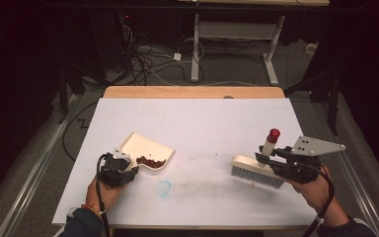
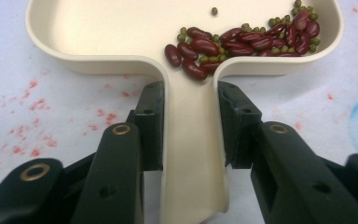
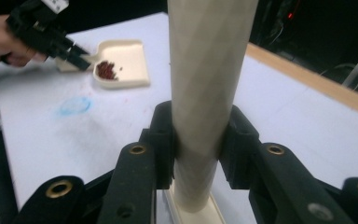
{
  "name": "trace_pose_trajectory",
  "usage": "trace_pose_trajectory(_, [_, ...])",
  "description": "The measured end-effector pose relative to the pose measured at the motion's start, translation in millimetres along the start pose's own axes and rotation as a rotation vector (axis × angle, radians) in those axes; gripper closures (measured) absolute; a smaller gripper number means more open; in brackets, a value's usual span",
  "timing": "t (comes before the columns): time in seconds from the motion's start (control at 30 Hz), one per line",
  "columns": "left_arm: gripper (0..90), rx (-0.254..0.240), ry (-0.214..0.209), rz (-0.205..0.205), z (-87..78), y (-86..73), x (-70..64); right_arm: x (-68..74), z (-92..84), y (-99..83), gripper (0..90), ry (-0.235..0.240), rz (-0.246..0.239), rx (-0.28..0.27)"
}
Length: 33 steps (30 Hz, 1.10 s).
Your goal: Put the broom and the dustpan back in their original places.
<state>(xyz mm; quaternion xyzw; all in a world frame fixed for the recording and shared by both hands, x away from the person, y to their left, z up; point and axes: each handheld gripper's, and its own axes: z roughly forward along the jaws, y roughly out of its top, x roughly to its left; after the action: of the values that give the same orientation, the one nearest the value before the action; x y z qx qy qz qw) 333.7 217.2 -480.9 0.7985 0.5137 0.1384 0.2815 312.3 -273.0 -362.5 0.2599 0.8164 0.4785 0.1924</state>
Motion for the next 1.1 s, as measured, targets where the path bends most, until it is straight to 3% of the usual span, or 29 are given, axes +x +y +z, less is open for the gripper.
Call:
trace_pose_trajectory(0.3, [62.4,-0.017,0.029,-0.074,5.7,0.6,5.6,-19.7,-19.2,-9.2,70.1,0.017,0.028,0.065])
trace_pose_trajectory(0.43, [61.0,-0.026,0.037,-0.103,9.7,2.1,2.2,-30.8,-9.4,-12.7,70.0,0.026,0.014,0.114])
trace_pose_trajectory(0.53, [54.0,-0.031,0.047,-0.123,11.3,2.9,-3.6,-40.0,-3.2,-13.0,69.8,0.050,0.017,0.130])
trace_pose_trajectory(0.67, [47.3,-0.027,0.051,-0.126,11.5,2.1,-14.4,-55.0,5.9,-8.6,67.9,0.022,0.038,0.136])
trace_pose_trajectory(0.8, [43.8,-0.018,0.030,-0.096,10.0,0.3,-23.9,-68.5,22.1,-4.8,64.8,-0.022,0.064,0.138])
trace_pose_trajectory(0.93, [39.0,-0.009,0.004,-0.059,9.2,-1.1,-24.6,-80.9,39.7,-3.0,63.0,-0.075,0.116,0.141])
trace_pose_trajectory(1.1, [30.9,-0.073,-0.040,0.015,1.4,-8.3,-17.1,-94.5,60.0,-2.7,61.3,-0.180,0.192,0.174])
